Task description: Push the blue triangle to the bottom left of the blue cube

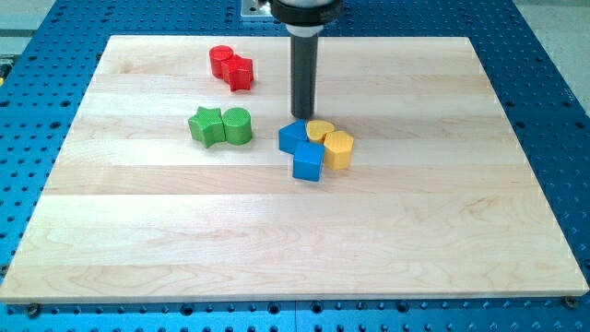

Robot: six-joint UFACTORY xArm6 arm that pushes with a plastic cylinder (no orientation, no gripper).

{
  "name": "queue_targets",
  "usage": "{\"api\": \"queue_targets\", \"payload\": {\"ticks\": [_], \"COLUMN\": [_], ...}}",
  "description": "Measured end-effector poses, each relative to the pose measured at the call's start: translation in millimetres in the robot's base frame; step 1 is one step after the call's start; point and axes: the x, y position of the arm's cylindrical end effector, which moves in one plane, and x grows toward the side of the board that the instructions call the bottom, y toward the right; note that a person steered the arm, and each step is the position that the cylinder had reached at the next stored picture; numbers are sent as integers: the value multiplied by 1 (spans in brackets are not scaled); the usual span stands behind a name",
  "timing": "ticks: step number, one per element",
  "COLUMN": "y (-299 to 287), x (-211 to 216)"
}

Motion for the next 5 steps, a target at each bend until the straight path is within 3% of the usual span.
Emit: {"api": "queue_targets", "payload": {"ticks": [2,5], "y": [21,-13], "x": [51,35]}}
